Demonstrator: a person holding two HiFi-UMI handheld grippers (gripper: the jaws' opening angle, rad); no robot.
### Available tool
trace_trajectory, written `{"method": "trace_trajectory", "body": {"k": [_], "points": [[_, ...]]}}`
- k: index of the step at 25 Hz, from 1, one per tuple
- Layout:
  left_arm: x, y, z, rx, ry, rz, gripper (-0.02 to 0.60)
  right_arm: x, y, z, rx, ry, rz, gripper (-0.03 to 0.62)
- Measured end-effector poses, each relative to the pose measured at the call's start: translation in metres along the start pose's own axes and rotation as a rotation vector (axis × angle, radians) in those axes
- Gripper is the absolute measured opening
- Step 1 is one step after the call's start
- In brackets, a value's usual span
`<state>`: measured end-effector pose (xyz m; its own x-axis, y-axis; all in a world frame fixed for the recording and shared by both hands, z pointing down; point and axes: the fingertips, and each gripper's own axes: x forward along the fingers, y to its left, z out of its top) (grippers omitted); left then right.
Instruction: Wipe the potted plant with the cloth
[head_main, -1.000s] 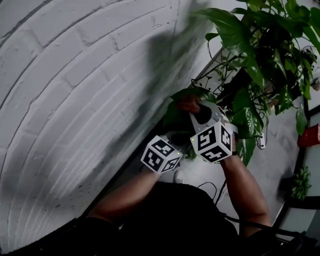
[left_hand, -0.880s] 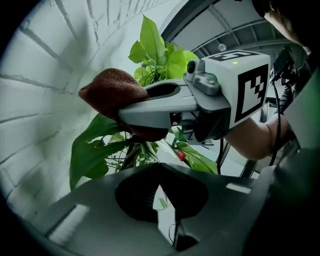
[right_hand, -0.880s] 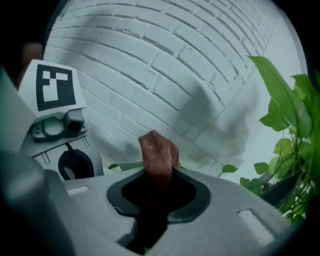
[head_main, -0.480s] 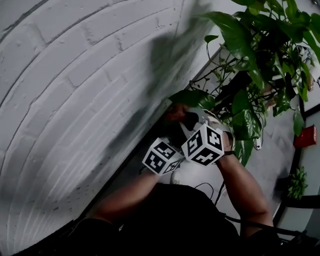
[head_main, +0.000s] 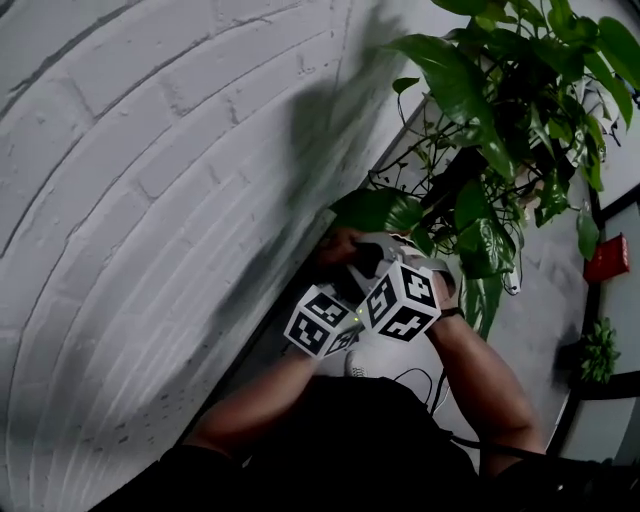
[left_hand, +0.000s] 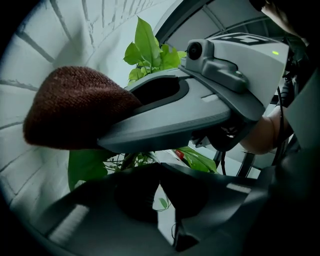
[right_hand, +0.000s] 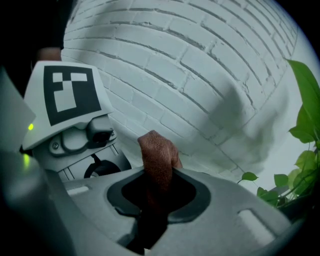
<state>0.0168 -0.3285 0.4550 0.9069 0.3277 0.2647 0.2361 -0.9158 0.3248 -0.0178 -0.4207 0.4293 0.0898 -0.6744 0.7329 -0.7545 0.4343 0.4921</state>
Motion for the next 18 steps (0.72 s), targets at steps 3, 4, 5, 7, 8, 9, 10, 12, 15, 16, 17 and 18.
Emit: {"method": "trace_trajectory", "body": {"k": [3, 4, 5, 7, 8, 9, 10, 12, 15, 16, 17, 18], "points": [[-0.003, -0.002, 0.002, 0.003, -0.009, -0.017, 0.034, -0.008, 0.0, 0.006, 0.009, -0.013, -0.029, 0.069], [-0.005, -0.004, 0.003, 0.005, -0.009, -0.026, 0.037, -0.013, 0.001, 0.009, 0.025, -0.025, -0.036, 0.069], [-0.008, -0.006, 0.003, 0.008, -0.009, -0.036, 0.039, -0.018, 0.003, 0.013, 0.046, -0.039, -0.044, 0.069], [-0.014, -0.01, 0.003, 0.016, -0.004, -0.054, 0.041, -0.028, 0.005, 0.02, 0.086, -0.066, -0.069, 0.069], [-0.017, -0.012, 0.003, 0.022, -0.001, -0.063, 0.041, -0.033, 0.006, 0.022, 0.102, -0.074, -0.088, 0.069], [-0.021, -0.015, 0.002, 0.028, 0.002, -0.072, 0.038, -0.039, 0.007, 0.023, 0.116, -0.081, -0.11, 0.069], [-0.025, -0.017, 0.001, 0.03, 0.005, -0.08, 0.038, -0.044, 0.008, 0.024, 0.13, -0.087, -0.131, 0.069], [-0.033, -0.023, -0.005, 0.023, 0.01, -0.09, 0.038, -0.057, 0.013, 0.024, 0.162, -0.104, -0.172, 0.069], [-0.045, -0.028, -0.014, 0.011, 0.024, -0.103, 0.029, -0.081, 0.018, 0.022, 0.251, -0.159, -0.244, 0.069], [-0.049, -0.029, -0.016, 0.012, 0.033, -0.113, 0.021, -0.091, 0.019, 0.021, 0.295, -0.186, -0.27, 0.069], [-0.053, -0.032, -0.017, 0.01, 0.044, -0.126, 0.018, -0.1, 0.02, 0.019, 0.343, -0.216, -0.292, 0.069], [-0.057, -0.037, -0.018, 0.005, 0.056, -0.14, 0.017, -0.111, 0.021, 0.016, 0.396, -0.25, -0.31, 0.069]]}}
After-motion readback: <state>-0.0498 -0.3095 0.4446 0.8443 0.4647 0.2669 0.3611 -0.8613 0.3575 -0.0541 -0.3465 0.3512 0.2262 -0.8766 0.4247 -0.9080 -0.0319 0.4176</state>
